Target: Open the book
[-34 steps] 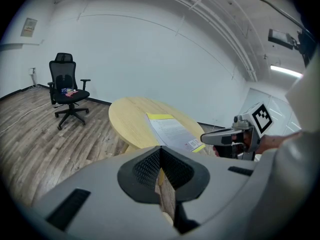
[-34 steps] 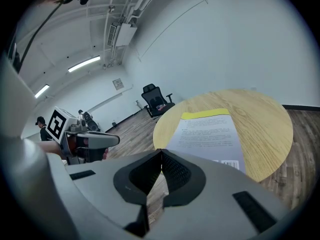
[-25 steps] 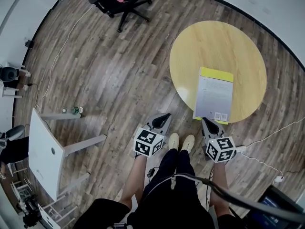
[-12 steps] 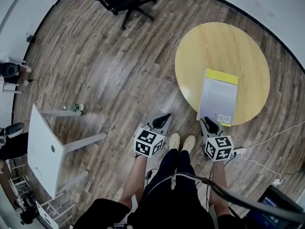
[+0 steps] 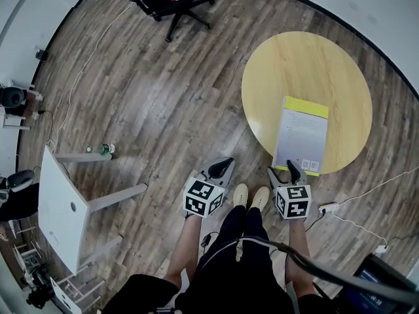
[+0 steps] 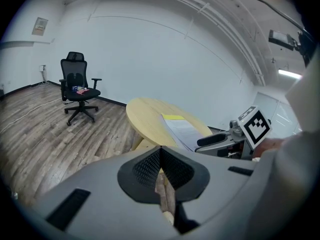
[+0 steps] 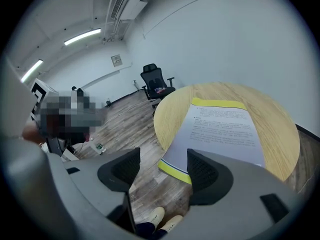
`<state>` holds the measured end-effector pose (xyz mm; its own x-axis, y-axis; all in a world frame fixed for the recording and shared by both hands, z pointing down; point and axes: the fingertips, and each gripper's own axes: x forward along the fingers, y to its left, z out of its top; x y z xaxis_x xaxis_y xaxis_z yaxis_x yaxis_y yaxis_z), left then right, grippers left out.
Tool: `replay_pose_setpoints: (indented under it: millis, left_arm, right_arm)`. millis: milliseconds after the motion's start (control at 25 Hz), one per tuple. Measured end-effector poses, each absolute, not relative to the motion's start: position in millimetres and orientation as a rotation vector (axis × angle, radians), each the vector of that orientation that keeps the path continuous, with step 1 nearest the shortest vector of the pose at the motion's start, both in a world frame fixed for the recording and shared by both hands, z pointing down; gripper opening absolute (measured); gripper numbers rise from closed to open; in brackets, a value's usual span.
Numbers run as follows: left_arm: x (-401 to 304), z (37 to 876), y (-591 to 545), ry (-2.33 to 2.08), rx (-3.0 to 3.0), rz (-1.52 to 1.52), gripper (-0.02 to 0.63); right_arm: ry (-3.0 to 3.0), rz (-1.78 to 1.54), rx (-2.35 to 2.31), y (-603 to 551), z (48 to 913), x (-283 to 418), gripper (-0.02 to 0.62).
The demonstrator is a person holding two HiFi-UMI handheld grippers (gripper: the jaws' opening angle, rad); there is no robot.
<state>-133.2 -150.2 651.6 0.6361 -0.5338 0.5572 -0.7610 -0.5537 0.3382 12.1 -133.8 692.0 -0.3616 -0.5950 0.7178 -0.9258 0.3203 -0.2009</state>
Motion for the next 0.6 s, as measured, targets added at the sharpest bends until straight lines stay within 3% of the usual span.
replay_pose_setpoints:
  millis: [600]
  left_arm:
    - [-144.4,657.3,-157.0,-1.021,2.272,0.518,-0.002]
  right_arm:
    - [-1.968,0.825,1.290,-132.7,712.8,8.2,0.273]
